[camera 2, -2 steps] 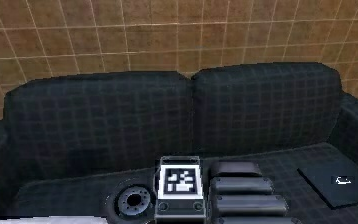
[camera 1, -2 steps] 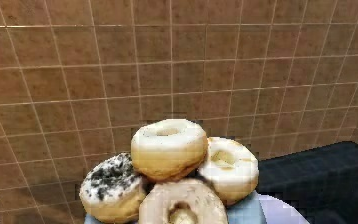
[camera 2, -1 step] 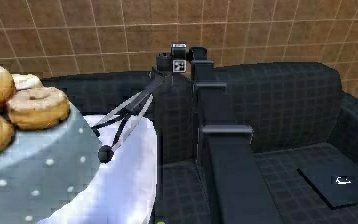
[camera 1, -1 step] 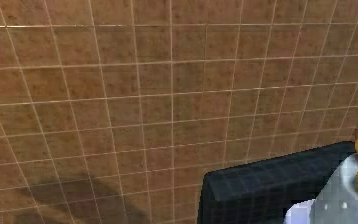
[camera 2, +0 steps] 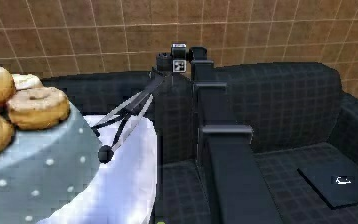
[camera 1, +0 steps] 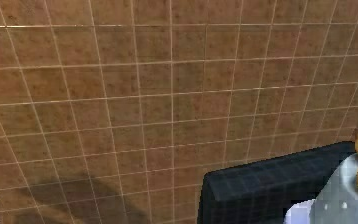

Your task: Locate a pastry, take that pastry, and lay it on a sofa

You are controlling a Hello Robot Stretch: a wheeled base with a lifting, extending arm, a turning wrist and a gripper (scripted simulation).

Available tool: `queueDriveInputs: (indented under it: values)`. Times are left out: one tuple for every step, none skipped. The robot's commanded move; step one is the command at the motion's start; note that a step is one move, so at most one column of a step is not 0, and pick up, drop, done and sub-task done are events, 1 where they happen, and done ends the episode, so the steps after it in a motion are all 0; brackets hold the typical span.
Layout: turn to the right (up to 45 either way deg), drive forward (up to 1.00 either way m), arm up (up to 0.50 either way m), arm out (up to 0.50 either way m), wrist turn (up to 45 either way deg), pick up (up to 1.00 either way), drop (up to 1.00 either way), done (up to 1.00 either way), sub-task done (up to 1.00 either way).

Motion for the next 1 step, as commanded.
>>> queueDriveInputs:
  values:
    - [0.0, 0.0, 0.0, 0.0, 45.0, 0.0, 0.0, 0.0, 0.0]
